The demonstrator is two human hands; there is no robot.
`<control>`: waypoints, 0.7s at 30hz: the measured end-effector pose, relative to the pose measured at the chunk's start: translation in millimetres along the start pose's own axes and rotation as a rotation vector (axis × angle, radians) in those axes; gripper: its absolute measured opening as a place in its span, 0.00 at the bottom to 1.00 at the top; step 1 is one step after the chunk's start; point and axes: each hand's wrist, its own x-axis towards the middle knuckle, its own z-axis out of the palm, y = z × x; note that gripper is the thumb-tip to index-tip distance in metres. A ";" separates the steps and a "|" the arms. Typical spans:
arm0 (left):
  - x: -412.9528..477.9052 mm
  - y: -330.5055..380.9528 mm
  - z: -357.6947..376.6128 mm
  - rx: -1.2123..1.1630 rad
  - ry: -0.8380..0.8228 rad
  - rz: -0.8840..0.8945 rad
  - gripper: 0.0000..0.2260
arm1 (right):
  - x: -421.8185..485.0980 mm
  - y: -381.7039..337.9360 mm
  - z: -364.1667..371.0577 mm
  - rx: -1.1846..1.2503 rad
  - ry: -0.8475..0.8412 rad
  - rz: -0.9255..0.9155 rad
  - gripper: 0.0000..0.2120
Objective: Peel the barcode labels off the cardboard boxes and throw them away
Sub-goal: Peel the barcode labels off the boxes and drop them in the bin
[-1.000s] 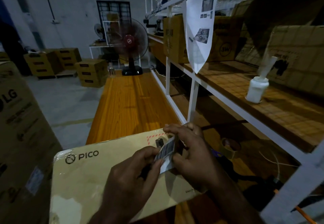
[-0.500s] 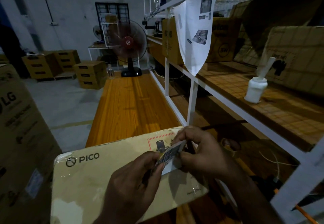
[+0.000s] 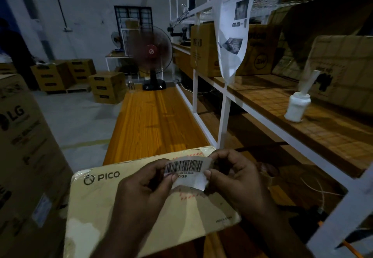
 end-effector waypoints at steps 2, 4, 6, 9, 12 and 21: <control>6.2 4.4 -5.1 -0.017 -0.056 -0.123 0.11 | 0.7 10.9 9.3 0.034 0.069 0.047 0.12; 17.9 11.1 -13.5 -0.049 -0.068 -0.211 0.10 | 2.1 21.1 17.8 0.085 0.180 0.103 0.14; 37.7 16.9 -24.0 -0.092 -0.069 -0.262 0.11 | 2.8 27.1 23.7 0.097 0.266 0.117 0.14; 79.6 19.1 -36.4 -0.067 -0.043 -0.207 0.09 | 1.3 30.3 28.4 -0.018 0.298 0.094 0.10; 112.9 7.7 -28.8 0.128 -0.009 -0.105 0.07 | 1.2 29.3 30.4 -0.145 0.298 0.042 0.07; 113.9 -18.6 -0.3 0.691 -0.041 -0.043 0.07 | 17.5 21.4 34.4 -0.750 0.147 0.026 0.09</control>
